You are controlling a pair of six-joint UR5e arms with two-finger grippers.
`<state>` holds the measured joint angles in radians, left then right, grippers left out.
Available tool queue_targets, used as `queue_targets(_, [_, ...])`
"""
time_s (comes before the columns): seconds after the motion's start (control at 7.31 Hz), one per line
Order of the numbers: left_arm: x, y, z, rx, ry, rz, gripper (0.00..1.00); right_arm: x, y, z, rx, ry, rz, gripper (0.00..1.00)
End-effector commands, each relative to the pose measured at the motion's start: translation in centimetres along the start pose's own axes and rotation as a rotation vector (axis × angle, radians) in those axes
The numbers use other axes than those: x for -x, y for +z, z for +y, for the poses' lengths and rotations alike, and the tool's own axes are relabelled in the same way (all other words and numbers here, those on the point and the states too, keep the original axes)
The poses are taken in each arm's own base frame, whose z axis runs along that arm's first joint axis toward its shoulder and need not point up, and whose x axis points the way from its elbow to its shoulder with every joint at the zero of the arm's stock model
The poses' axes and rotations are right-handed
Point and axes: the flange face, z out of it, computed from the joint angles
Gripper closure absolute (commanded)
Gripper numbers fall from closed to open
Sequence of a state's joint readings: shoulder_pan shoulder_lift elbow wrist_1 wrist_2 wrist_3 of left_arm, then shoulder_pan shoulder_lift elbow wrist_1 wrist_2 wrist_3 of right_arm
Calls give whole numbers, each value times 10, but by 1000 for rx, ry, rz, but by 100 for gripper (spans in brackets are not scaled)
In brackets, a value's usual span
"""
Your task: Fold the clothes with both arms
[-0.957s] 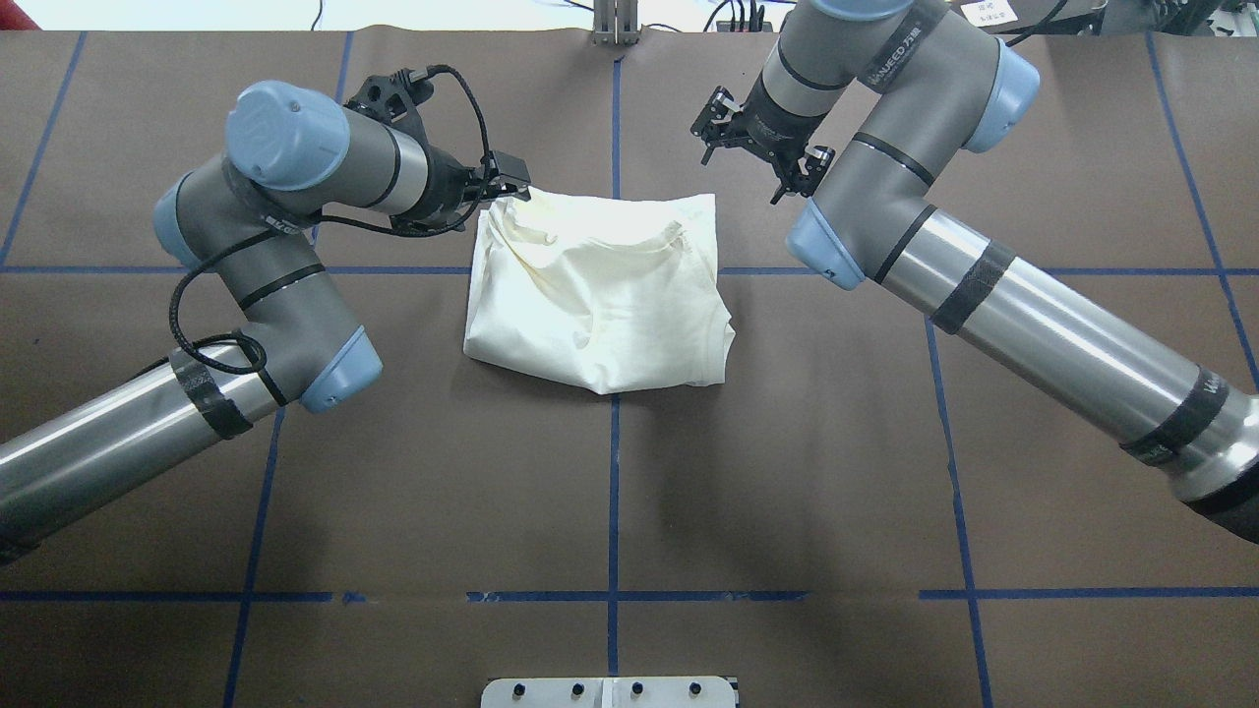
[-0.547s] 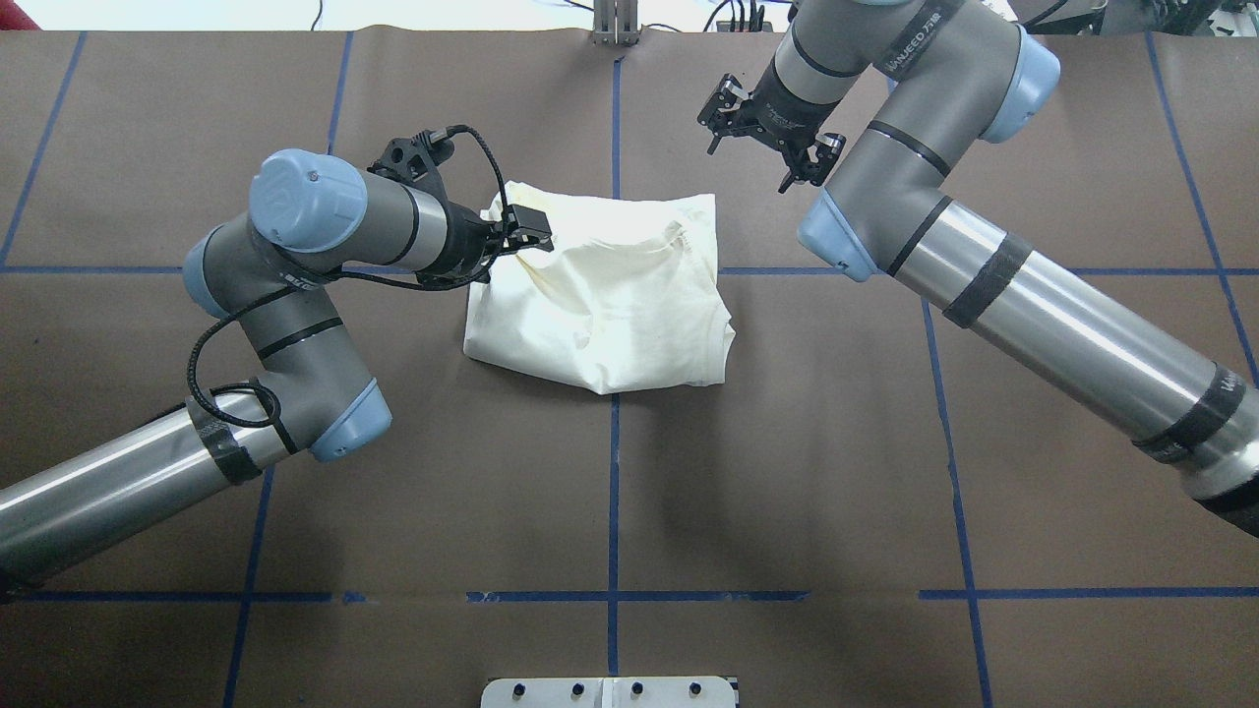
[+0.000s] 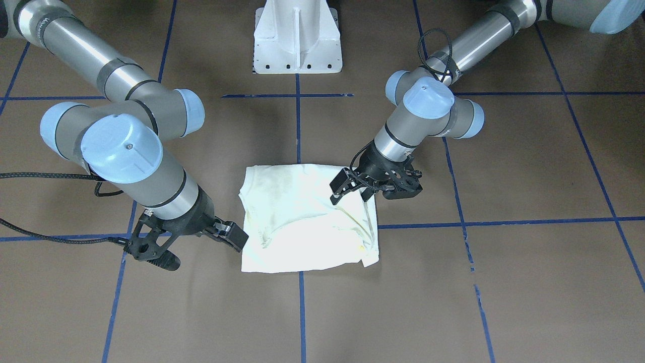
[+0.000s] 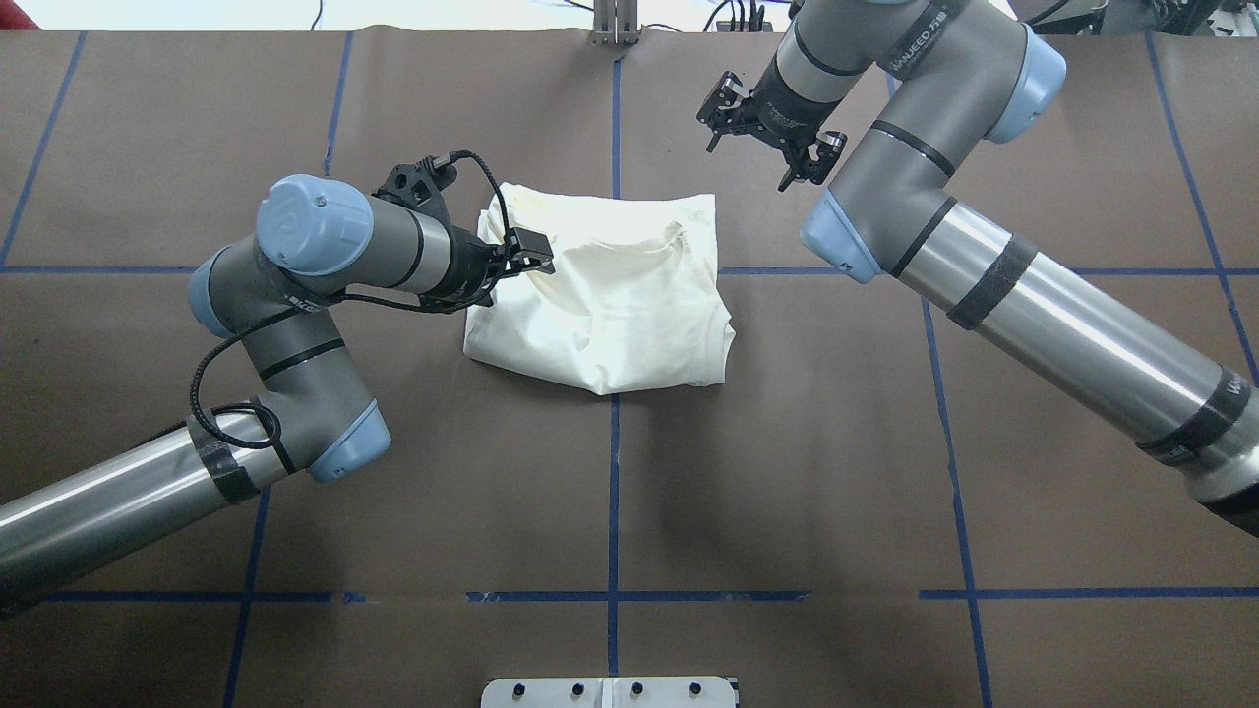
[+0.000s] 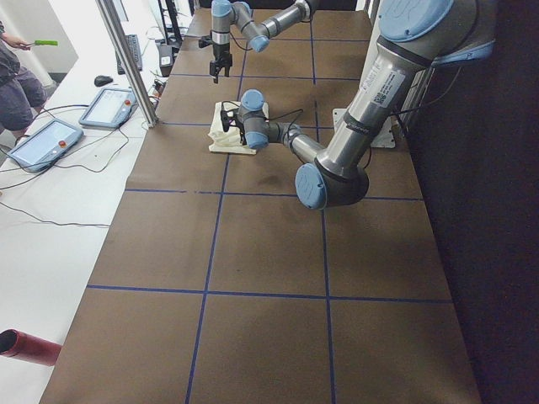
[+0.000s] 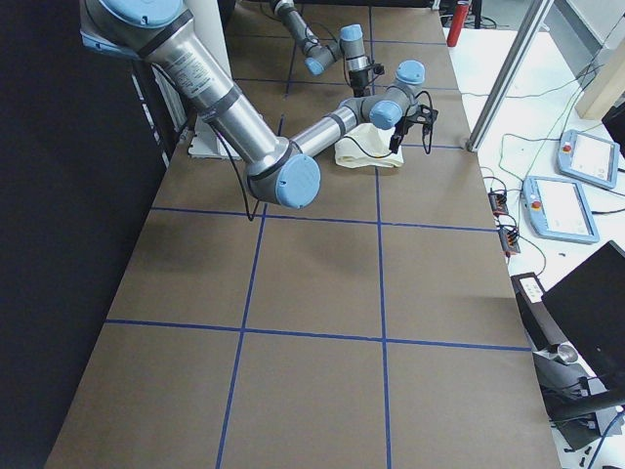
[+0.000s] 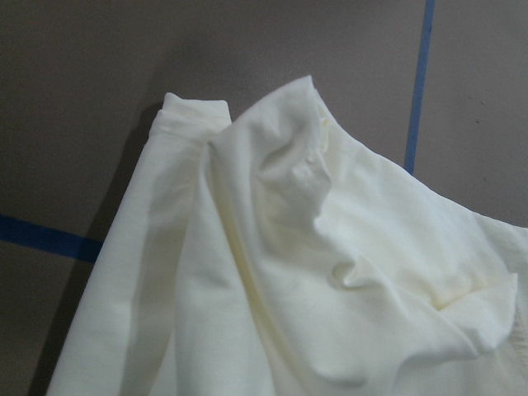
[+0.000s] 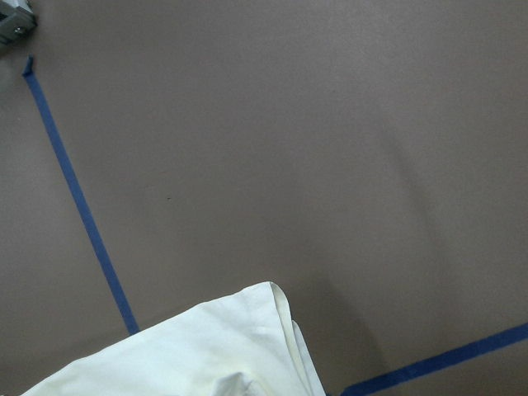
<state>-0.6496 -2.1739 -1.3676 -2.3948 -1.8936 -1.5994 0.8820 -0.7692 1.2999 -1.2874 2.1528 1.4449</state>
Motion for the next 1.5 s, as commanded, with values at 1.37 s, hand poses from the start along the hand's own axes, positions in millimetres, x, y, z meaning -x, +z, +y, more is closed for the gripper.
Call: queue_targets(1.37, [3, -17, 117, 252, 38, 51, 0, -2, -3, -4, -5, 2, -2, 0])
